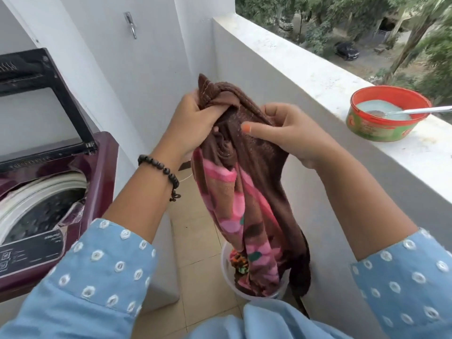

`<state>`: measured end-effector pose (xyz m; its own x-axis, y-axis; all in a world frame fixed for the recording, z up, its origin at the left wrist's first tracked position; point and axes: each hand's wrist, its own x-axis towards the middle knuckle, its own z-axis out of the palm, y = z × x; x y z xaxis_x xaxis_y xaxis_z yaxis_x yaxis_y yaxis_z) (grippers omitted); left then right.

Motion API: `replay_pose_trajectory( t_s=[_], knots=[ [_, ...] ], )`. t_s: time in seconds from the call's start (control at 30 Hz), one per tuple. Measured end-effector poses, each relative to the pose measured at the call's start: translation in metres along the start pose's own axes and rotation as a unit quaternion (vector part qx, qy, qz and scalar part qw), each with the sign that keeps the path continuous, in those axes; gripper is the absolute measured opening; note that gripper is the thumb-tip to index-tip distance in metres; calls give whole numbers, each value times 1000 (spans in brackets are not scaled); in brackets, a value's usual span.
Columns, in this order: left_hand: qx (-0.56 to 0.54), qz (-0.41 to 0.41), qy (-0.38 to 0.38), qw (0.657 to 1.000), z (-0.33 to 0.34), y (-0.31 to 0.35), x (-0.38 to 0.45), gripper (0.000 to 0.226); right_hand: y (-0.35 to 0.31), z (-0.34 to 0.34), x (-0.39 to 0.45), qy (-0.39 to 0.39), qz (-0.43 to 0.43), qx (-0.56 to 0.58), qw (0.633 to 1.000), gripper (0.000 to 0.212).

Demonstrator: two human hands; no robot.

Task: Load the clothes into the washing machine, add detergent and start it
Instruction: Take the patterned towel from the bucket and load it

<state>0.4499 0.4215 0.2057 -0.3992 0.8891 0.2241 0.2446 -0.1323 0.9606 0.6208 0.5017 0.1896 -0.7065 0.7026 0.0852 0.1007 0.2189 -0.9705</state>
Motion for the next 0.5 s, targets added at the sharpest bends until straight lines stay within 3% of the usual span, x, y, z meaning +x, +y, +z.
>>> replay_pose_trajectory(
  t_s=[0.13, 0.2, 0.27, 0.33, 0.4, 0.5],
  knots=[
    [-135, -5, 50, 990, -2, 5, 8, 16, 53, 11, -9, -117, 129, -91, 981, 19],
    [-239, -21, 50, 970, -6, 7, 10, 23, 84, 17, -10, -129, 178, -129, 967, 22],
    [-298, -32, 35, 953, -11, 4, 12, 26, 106, 17, -12, -95, 206, -91, 970, 15],
    [-295, -56, 39, 953, -13, -3, 13, 26, 108, 14, -10, -24, 196, -46, 979, 6],
    [-236, -80, 51, 967, -11, -15, 12, 23, 95, 8, -3, 35, 156, -31, 987, 11],
    [-153, -105, 25, 982, -6, -35, 11, 19, 60, 1, 9, 55, 82, -30, 995, 20]
  ],
)
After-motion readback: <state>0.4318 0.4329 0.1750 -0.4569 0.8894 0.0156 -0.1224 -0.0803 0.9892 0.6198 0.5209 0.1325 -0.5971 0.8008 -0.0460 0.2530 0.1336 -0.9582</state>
